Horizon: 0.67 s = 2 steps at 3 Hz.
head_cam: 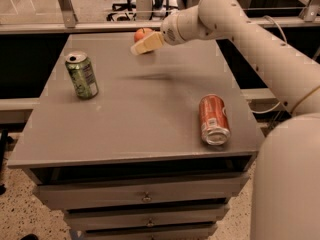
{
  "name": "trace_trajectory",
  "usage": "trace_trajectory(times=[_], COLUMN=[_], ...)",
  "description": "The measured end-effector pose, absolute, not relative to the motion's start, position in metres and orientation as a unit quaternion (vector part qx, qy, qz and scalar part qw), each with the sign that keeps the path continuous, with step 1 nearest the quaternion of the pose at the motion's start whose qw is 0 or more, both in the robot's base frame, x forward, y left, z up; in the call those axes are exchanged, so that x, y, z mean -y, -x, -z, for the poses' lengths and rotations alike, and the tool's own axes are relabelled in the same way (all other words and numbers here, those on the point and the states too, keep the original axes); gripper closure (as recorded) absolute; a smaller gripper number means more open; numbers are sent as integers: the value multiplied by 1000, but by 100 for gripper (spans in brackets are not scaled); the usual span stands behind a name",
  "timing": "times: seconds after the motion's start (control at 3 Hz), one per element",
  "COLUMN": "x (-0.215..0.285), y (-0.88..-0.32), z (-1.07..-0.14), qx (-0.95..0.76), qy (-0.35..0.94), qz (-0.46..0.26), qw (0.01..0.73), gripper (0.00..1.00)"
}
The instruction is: Pick apple
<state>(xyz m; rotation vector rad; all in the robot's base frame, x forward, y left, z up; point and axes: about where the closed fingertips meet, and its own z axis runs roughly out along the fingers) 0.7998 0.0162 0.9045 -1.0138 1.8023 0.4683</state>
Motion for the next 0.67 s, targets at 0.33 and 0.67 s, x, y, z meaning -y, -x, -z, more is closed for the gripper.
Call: trace_trajectory(times=[0.33, 0.67], x=[-29, -33], y=[-832, -857], z=[-893, -882], qx=[-744, -748], qy=[399, 388], qz=[-195, -185], qw=[500, 505], gripper=[0, 0])
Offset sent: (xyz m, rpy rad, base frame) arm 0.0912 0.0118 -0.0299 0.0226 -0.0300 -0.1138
